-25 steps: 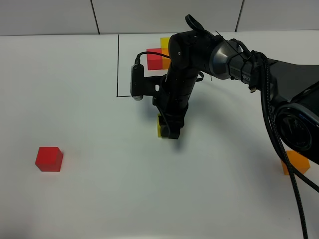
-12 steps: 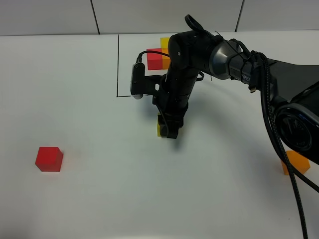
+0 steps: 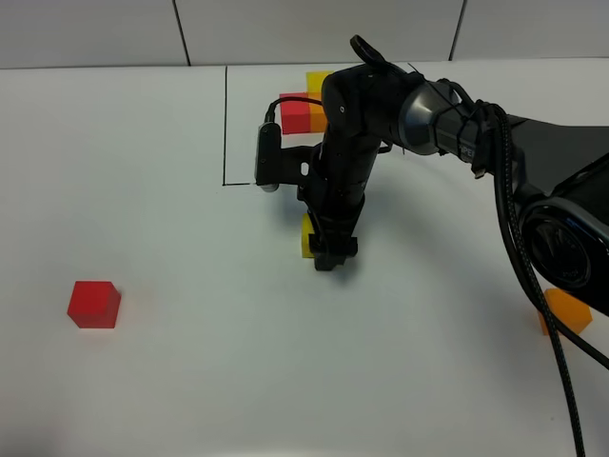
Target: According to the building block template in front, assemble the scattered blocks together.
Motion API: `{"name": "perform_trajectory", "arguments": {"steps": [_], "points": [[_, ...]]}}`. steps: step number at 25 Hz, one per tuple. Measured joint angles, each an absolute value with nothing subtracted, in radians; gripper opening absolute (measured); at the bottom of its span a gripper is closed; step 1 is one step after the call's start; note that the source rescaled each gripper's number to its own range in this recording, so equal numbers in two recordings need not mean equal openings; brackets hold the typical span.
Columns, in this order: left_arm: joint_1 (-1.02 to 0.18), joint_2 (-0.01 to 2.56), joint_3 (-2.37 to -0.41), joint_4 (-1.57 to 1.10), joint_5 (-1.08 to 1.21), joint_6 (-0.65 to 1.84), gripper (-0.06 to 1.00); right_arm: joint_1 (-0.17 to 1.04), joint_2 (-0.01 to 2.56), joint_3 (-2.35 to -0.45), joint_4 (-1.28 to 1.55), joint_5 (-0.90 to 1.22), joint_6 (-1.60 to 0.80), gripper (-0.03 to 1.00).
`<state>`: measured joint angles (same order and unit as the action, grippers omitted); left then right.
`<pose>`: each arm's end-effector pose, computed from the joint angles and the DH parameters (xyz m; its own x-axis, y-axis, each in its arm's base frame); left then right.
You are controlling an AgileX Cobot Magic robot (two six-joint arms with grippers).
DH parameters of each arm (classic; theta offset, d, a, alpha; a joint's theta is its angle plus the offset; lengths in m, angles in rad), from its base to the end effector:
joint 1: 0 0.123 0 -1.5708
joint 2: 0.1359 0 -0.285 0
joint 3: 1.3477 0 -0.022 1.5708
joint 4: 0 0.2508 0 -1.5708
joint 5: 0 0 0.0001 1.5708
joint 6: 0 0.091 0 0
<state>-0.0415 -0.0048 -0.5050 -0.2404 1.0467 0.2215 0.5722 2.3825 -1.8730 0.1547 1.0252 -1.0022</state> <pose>-0.0076 -0.0185 0.2817 -0.3982 0.1138 -0.9102 0.2681 0.9634 0.0031 0.3976 0.2704 0.1171 -0.0653 -0.9812 -0.1816 -0.9972 0.0707 -0.0232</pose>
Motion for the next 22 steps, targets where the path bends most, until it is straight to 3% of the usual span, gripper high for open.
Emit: {"name": "perform_trajectory", "arguments": {"steps": [2, 4, 12, 22], "points": [[-0.042, -0.005, -0.505, -0.24, 1.047, 0.221, 0.7, 0.572, 2.377, -1.873, 0.139, 1.025, -0.988, 0.83], [-0.042, -0.005, -0.505, -0.24, 1.047, 0.221, 0.7, 0.571, 2.365, -1.867, 0.12, 1.034, -0.968, 0.86], [-0.042, -0.005, -0.505, -0.24, 1.047, 0.221, 0.7, 0.469, 2.175, -1.783, 0.112, 0.993, -0.743, 0.87], [-0.042, -0.005, -0.505, -0.24, 1.047, 0.221, 0.7, 0.21, 1.646, -1.013, 0.096, 0.623, -0.206, 0.87]]}}
